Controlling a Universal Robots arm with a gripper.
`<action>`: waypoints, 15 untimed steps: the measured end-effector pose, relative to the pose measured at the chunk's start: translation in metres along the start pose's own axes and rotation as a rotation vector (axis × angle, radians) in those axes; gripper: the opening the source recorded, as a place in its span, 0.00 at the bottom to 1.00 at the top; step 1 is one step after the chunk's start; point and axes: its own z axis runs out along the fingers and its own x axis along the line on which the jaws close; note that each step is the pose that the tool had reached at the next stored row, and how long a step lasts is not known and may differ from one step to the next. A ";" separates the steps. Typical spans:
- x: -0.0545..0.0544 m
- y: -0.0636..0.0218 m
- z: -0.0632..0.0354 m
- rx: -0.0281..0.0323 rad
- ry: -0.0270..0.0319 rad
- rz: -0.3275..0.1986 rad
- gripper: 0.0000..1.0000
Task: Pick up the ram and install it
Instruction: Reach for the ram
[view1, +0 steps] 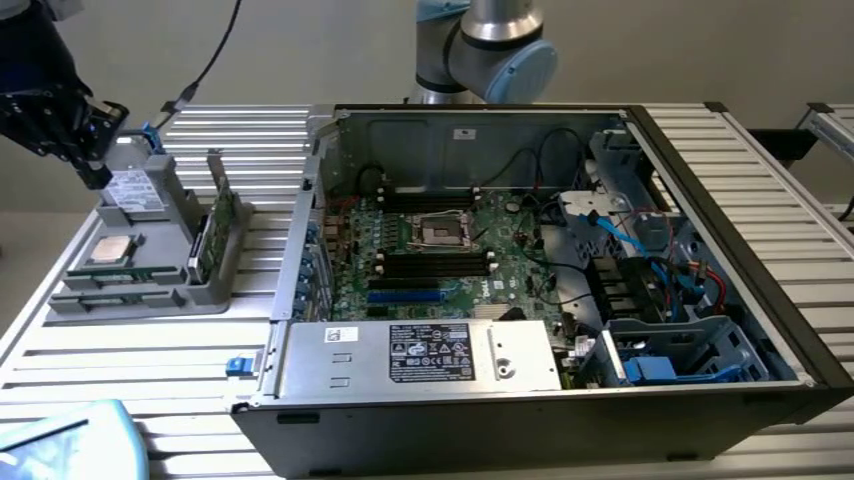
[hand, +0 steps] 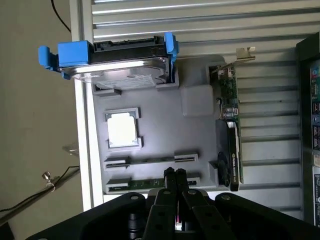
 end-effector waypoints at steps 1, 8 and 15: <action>0.001 -0.0005 0.0002 0.0001 0.0003 -0.003 0.10; 0.009 -0.0033 0.0012 0.0011 0.0033 -0.042 0.10; 0.021 -0.0070 0.0023 -0.0008 0.0063 -0.066 0.10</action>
